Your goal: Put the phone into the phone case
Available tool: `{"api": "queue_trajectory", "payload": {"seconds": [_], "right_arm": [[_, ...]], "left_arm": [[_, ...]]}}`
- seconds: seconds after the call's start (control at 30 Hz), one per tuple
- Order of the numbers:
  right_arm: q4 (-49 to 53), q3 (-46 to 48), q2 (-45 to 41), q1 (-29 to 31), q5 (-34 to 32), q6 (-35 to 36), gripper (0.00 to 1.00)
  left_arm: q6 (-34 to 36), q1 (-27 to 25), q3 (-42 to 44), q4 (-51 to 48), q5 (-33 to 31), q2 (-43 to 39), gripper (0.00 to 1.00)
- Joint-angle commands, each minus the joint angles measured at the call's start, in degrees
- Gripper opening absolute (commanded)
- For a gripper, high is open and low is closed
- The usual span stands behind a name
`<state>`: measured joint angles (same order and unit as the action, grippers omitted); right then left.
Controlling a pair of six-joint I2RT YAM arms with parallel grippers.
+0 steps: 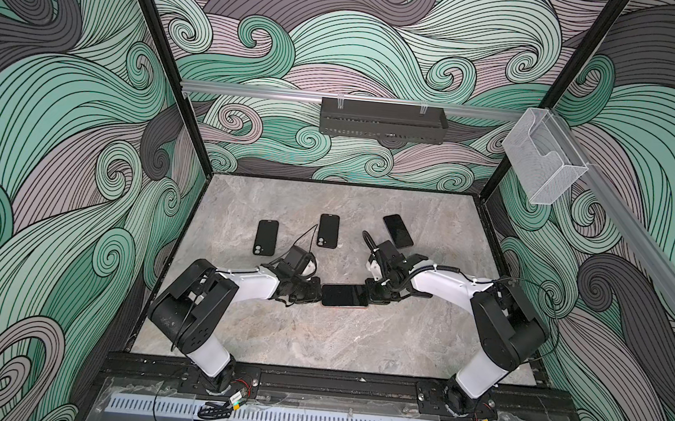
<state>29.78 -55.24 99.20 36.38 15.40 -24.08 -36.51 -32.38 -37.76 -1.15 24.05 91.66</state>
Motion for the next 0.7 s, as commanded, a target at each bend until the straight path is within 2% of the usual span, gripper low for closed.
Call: {"api": "queue_trajectory", "payload": {"seconds": [0.0, 0.43, 0.67], "right_arm": [[-13.05, 7.52, 16.7, 6.15, -0.81, -0.77, 0.08], [-12.54, 7.87, 17.31, 6.58, -4.73, -2.19, 0.1], [-6.22, 6.7, 11.31, 6.84, -8.91, -1.14, 0.12]], "left_arm": [[0.74, -2.47, 0.15, -2.34, -0.5, 3.6, 0.17], [-0.34, -2.43, 0.93, -3.08, -2.24, 2.83, 0.16], [-0.25, -2.42, 0.52, -5.66, -4.63, 1.05, 0.17]]}}
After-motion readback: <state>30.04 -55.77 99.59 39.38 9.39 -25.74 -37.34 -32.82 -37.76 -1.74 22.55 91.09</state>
